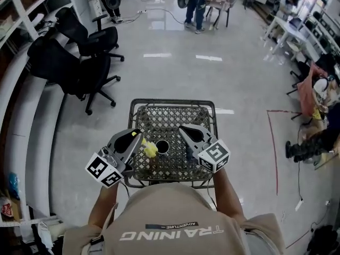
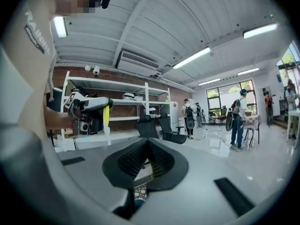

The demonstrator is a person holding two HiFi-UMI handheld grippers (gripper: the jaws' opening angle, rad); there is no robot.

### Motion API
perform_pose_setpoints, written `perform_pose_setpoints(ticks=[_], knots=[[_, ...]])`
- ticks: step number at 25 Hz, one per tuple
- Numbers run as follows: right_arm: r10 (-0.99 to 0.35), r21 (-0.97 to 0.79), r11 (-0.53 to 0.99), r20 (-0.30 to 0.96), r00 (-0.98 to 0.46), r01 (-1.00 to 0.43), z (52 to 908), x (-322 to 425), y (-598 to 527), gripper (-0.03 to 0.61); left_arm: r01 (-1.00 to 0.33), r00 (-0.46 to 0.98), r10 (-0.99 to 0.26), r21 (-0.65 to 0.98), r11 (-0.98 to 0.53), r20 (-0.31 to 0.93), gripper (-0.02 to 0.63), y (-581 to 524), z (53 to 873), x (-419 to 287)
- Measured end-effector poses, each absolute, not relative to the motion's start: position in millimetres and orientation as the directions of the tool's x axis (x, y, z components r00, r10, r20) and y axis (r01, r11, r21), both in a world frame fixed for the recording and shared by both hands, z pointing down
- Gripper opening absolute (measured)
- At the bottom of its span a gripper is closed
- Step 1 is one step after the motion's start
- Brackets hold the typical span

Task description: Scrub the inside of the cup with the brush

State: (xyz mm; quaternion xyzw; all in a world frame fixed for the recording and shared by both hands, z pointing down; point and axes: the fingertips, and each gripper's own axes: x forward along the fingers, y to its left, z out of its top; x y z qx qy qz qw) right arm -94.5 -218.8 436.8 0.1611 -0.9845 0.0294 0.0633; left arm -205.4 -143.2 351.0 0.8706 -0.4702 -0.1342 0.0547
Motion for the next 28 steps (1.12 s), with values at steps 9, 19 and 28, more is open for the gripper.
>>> perform_pose_setpoints(ticks=[9, 19, 28], knots=[[-0.294, 0.022, 0.956, 0.045, -0.955, -0.294, 392, -109, -219, 0.017, -0.852, 0.474, -0.861, 0.15, -0.501, -0.186, 0.051, -161, 333, -209], [-0.274, 0.043, 0.962, 0.109, -0.956, -0.27, 400, -109, -212, 0.017, -0.843, 0.482, -0.858, 0.17, -0.51, -0.178, 0.051, -159, 344, -204], [-0.272, 0.055, 0.962, 0.117, -0.955, -0.267, 397, -107, -214, 0.017, -0.856, 0.471, -0.862, 0.141, -0.498, -0.185, 0.051, -154, 336, -211]])
